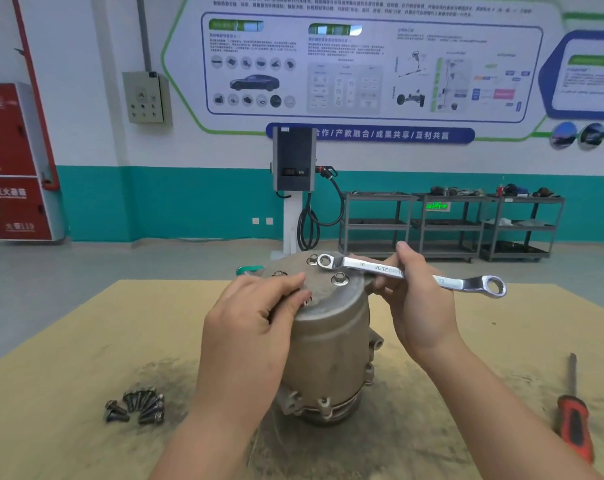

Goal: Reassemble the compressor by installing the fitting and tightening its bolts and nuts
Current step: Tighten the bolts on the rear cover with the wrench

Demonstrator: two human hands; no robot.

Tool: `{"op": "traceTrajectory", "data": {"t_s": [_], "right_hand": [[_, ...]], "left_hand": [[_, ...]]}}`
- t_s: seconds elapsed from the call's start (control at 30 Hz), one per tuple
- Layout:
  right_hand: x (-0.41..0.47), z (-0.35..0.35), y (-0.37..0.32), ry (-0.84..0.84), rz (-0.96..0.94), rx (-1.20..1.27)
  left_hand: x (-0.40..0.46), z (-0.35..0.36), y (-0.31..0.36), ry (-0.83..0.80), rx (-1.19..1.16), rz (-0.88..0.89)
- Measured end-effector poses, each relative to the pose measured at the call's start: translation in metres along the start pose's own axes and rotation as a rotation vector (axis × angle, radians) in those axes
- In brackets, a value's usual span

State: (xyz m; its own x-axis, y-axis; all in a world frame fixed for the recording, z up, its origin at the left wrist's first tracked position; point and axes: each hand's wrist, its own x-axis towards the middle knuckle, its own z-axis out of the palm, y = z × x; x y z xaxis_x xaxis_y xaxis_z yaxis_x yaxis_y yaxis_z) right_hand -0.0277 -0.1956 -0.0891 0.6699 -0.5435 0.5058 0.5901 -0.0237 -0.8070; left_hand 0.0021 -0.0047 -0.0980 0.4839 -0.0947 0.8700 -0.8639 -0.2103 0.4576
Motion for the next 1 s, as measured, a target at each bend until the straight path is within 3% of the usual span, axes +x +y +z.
{"op": "traceTrajectory", "data": {"t_s": [0.2, 0.33, 0.43, 0.57, 0.87, 1.0], "right_hand": [[-0.002, -0.002, -0.008, 0.041, 0.110, 0.090], [0.000, -0.003, -0.027, -0.022, 0.279, 0.222], [-0.001, -0.005, -0.041, -0.136, 0.170, 0.027], [-0.003, -0.010, -0.048, -0.207, 0.081, -0.251], [-0.009, -0.002, -0.055, -0.167, 0.197, -0.126], [-0.012, 0.001, -0.061, -0.223, 0.236, -0.127]], "left_hand": [[-0.005, -0.005, -0.001, -0.159, -0.152, -0.068], [-0.011, -0.006, -0.009, -0.263, -0.265, -0.337], [-0.015, -0.002, -0.013, -0.384, -0.041, -0.217], [-0.016, -0.001, -0.013, -0.376, 0.089, -0.155], [-0.019, -0.003, -0.017, -0.342, 0.045, -0.171], [-0.019, -0.001, -0.017, -0.339, 0.009, -0.174]]}}
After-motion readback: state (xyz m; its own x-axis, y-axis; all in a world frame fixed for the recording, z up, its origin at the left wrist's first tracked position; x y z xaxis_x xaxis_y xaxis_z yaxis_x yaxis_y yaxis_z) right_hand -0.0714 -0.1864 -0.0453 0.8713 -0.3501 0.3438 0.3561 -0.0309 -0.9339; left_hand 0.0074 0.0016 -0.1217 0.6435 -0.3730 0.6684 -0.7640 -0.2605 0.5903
